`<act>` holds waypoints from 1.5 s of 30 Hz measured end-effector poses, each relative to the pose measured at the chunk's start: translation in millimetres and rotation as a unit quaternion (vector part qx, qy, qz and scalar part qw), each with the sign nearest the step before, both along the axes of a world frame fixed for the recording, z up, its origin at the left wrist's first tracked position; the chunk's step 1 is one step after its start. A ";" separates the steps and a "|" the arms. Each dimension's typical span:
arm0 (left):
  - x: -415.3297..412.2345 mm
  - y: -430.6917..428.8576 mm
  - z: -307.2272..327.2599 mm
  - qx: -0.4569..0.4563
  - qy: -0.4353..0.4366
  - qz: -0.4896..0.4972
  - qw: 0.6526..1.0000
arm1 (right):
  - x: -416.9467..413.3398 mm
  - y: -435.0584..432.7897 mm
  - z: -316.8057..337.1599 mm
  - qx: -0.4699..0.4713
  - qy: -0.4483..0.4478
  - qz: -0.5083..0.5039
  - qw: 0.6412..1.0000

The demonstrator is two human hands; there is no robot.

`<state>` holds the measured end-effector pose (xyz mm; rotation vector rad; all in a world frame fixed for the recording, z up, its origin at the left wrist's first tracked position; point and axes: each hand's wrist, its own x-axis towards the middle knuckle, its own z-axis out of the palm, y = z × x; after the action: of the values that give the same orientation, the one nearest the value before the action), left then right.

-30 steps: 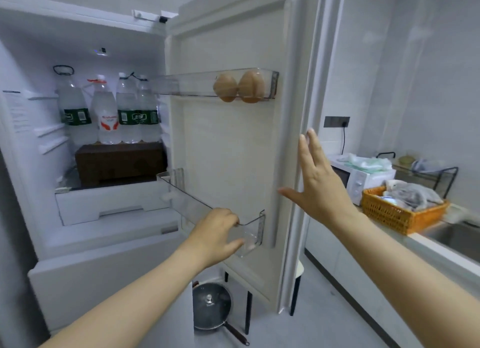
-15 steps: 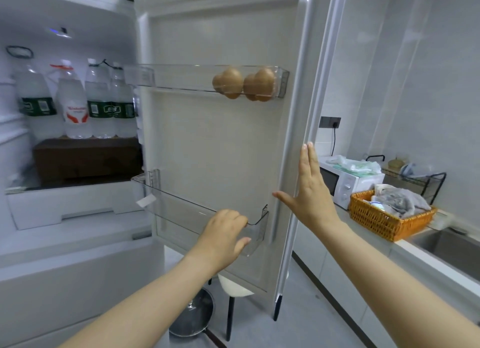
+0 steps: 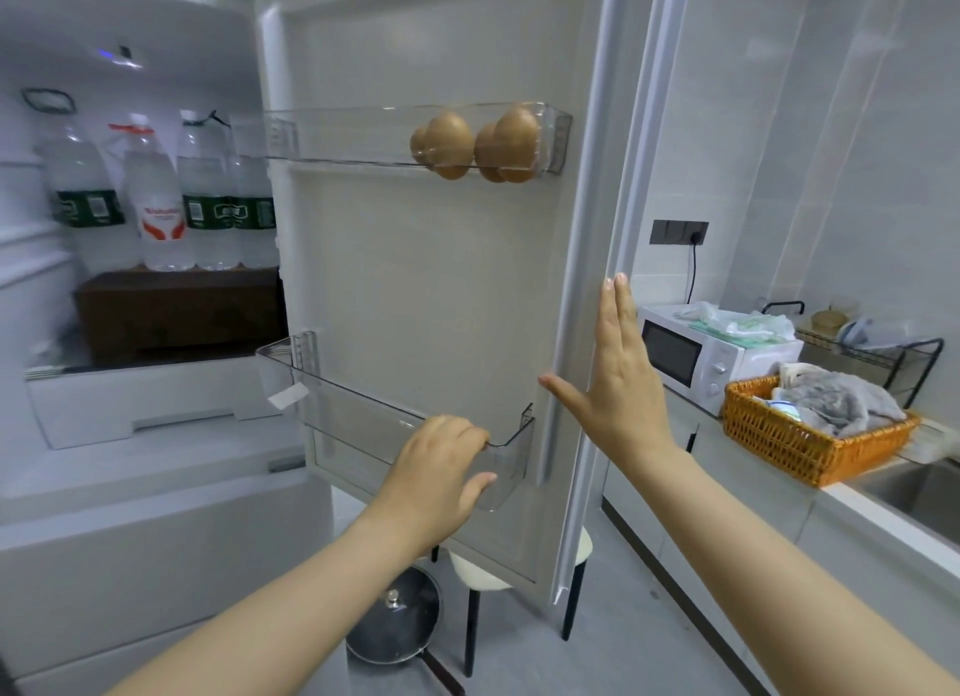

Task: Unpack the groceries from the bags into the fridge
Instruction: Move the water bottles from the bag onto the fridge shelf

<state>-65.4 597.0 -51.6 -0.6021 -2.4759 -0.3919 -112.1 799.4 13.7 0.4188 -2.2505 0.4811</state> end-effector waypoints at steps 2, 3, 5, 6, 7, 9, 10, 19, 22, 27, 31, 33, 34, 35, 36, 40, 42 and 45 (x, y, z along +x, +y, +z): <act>1.5 -1.0 1.4 0.000 -0.004 0.000 1.000 | 0.7 -1.1 -0.8 -0.003 0.000 0.005 1.000; 1.6 -1.8 1.6 0.003 -0.004 -0.004 1.000 | 1.7 -1.7 -0.7 -0.004 -0.001 0.006 1.000; 1.6 -3.6 1.5 0.014 -0.008 -0.009 1.000 | 6.3 -2.7 0.5 -0.003 -0.006 0.000 1.000; 1.5 -5.1 0.8 0.019 -0.012 -0.010 1.000 | 9.6 -3.0 0.9 -0.003 -0.010 -0.008 1.000; 1.7 -6.6 0.7 0.028 -0.019 -0.016 0.999 | 14.1 -3.1 1.0 0.000 -0.014 -0.017 1.000; 1.3 -9.8 1.8 0.063 -0.035 -0.036 0.997 | 25.5 -3.2 -1.5 0.008 -0.024 -0.040 0.999; 1.4 -12.0 3.6 0.084 -0.045 -0.046 0.994 | 33.0 -2.9 -3.9 0.009 -0.027 -0.055 0.998; 15.8 -12.2 22.4 0.097 -0.069 -0.201 0.972 | 142.6 2.2 -45.6 -0.010 -0.099 -0.264 0.959; 39.3 0.3 27.8 0.072 -0.072 -0.256 0.961 | 192.1 3.5 -57.7 -0.016 -0.152 -0.335 0.930; 95.8 37.4 26.6 0.031 -0.093 -0.355 0.930 | 285.5 7.0 -68.8 -0.029 -0.188 -0.427 0.884; 150.6 76.3 24.0 0.010 -0.117 -0.434 0.893 | 366.3 14.7 -72.4 -0.048 -0.212 -0.485 0.847; 183.5 97.7 22.2 0.006 -0.126 -0.472 0.873 | 409.6 18.0 -72.6 -0.068 -0.211 -0.514 0.829; 200.4 108.0 20.9 0.005 -0.131 -0.489 0.862 | 430.3 18.8 -72.5 -0.079 -0.206 -0.528 0.820; 218.3 117.9 20.0 0.005 -0.133 -0.505 0.852 | 451.0 19.4 -72.2 -0.090 -0.203 -0.543 0.810; 236.7 128.3 18.4 0.006 -0.135 -0.522 0.842 | 471.7 20.1 -72.0 -0.097 -0.199 -0.558 0.800; 305.4 161.5 11.9 0.006 -0.141 -0.580 0.802 | 548.0 20.4 -72.3 -0.110 -0.183 -0.614 0.760; 336.1 172.1 9.0 0.000 -0.147 -0.608 0.781 | 581.9 15.7 -71.3 -0.124 -0.178 -0.640 0.737; 375.9 183.2 7.7 -0.004 -0.156 -0.651 0.743 | 625.5 7.5 -70.0 -0.139 -0.167 -0.680 0.700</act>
<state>310.4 780.2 -43.9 -2.3931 -1.8708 -1.0304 513.3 806.9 -56.2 -1.5373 -2.0710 0.0468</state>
